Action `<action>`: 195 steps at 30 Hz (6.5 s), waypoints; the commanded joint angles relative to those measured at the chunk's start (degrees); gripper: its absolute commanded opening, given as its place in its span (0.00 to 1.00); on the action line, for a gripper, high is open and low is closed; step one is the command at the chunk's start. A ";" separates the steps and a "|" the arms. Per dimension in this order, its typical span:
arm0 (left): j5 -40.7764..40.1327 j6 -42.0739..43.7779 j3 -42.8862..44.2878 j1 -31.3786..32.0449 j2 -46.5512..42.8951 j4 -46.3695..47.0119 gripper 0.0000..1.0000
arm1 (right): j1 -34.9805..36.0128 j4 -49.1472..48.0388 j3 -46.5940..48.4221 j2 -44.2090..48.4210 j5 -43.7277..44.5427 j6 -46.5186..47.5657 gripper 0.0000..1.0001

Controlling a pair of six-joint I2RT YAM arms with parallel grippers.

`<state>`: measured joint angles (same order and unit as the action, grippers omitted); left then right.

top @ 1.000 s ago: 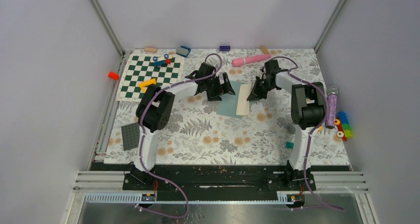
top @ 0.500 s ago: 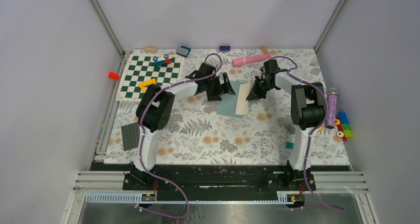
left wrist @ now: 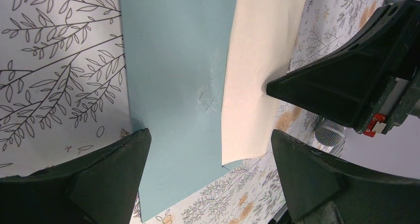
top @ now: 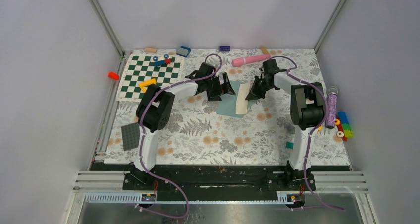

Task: Place the letter into the envelope and seal it
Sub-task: Place the letter in the envelope.

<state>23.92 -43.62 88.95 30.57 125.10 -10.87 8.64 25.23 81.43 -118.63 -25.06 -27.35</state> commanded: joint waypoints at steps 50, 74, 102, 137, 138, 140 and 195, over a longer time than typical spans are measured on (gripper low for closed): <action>-4.34 1.67 -1.55 -0.95 0.66 -5.91 0.99 | 4.69 14.91 13.25 -6.46 4.67 11.22 0.00; -3.64 0.61 -2.00 -0.95 0.60 -6.11 0.99 | 6.16 12.03 12.52 -6.19 6.33 7.78 0.00; -6.05 -2.35 -4.72 -1.52 -1.80 -7.32 0.99 | 4.60 10.45 8.94 -2.40 3.51 7.23 0.30; -4.90 -2.09 -4.05 -1.53 -1.18 -7.06 0.99 | 5.98 7.04 8.77 -4.71 -0.01 3.01 0.34; -4.88 -2.16 -3.99 -1.54 -1.20 -7.07 0.99 | 6.08 7.08 8.89 -4.67 0.04 3.08 0.34; -4.90 -2.11 -3.99 -1.56 -1.18 -7.07 0.99 | 6.21 7.11 9.01 -4.68 0.17 2.93 0.34; -6.52 -2.26 -4.44 -1.56 -2.23 -7.76 0.99 | 8.49 1.55 1.02 0.83 -0.92 -0.50 0.35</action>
<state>22.13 -47.00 86.13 29.76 122.72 -12.56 16.64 27.66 81.03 -119.02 -25.06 -26.04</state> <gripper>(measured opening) 0.985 0.347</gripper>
